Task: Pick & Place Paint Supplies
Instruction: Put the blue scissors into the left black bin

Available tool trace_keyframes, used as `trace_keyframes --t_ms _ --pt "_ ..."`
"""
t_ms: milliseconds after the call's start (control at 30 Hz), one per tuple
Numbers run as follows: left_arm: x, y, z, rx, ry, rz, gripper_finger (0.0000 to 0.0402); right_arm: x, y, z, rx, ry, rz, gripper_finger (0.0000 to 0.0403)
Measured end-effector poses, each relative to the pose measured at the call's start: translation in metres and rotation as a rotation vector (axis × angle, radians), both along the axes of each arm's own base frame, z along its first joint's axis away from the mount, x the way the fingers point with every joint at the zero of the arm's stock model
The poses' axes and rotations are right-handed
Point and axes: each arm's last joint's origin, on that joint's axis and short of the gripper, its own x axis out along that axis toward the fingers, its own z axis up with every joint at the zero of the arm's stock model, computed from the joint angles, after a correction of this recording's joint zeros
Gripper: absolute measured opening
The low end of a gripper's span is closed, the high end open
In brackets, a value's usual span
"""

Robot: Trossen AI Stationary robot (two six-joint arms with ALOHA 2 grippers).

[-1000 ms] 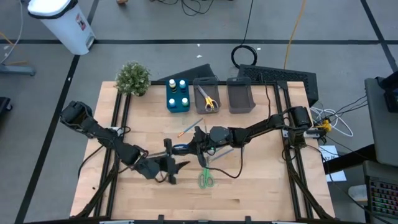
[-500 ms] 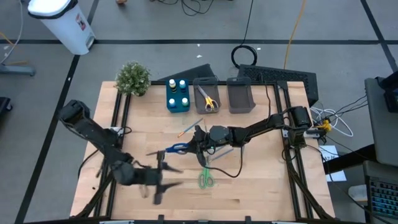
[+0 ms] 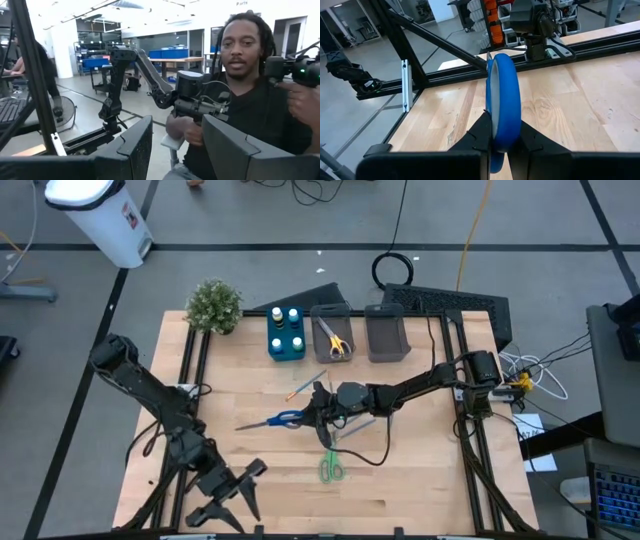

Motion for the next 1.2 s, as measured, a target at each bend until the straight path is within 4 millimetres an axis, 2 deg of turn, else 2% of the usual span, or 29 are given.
trace_keyframes --t_ms 300,1200 --pt "0.0055 0.0056 -0.0008 -0.006 0.02 0.019 0.0182 -0.0001 0.0 -0.0001 -0.003 0.0 0.001 0.0019" --pt "0.0059 0.0056 -0.0029 0.012 0.032 0.021 0.0182 -0.0001 0.0002 -0.0007 -0.01 0.0 0.003 0.0019"
